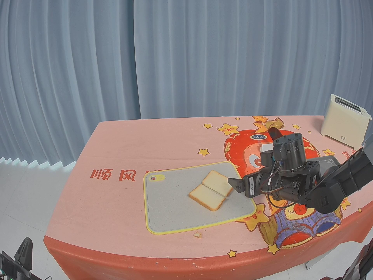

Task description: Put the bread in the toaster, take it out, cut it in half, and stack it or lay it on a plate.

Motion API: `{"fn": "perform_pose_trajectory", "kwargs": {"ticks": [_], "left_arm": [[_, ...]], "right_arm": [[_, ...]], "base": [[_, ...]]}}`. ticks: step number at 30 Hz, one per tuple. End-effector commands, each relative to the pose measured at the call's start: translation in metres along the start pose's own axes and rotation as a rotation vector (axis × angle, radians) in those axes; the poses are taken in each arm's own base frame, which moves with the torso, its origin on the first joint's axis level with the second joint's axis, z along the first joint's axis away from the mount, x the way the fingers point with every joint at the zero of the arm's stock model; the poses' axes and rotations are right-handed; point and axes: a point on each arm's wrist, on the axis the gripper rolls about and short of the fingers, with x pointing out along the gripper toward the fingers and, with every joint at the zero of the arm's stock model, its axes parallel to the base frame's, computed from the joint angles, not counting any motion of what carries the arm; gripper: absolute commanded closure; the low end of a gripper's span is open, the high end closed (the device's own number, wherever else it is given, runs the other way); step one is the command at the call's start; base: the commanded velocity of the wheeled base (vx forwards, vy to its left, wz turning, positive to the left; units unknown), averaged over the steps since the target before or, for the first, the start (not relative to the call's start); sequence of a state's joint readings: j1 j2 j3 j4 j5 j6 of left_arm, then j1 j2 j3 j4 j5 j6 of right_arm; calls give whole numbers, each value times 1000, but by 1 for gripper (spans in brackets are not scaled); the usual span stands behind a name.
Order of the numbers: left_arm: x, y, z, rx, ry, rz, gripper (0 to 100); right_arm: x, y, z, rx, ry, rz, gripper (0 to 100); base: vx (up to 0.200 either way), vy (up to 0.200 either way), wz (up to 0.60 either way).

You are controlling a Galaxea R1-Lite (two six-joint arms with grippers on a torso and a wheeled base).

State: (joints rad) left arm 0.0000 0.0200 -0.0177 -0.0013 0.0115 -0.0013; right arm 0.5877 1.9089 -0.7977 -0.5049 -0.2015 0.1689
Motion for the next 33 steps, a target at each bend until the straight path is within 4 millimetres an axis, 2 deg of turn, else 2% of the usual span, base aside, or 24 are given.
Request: {"fn": "perform_pose_trajectory", "kwargs": {"ticks": [1, 9, 21, 32, 33], "left_arm": [[1, 0, -5, 0, 19, 1, 100], [1, 0, -5, 0, 19, 1, 100], [1, 0, -5, 0, 19, 1, 100], [1, 0, -5, 0, 19, 1, 100], [1, 0, -5, 0, 19, 1, 100]], "right_arm": [[1, 3, -1, -10, 2, 2, 0], [8, 1, 6, -11, -15, -17, 0], [22, 5, -9, -38, 39, -33, 0], [24, 5, -8, -40, 35, -48, 0], [24, 5, -9, -41, 38, -50, 100]], "base": [[0, 0, 0], [0, 0, 0], [0, 0, 0], [0, 0, 0], [0, 0, 0]]}}
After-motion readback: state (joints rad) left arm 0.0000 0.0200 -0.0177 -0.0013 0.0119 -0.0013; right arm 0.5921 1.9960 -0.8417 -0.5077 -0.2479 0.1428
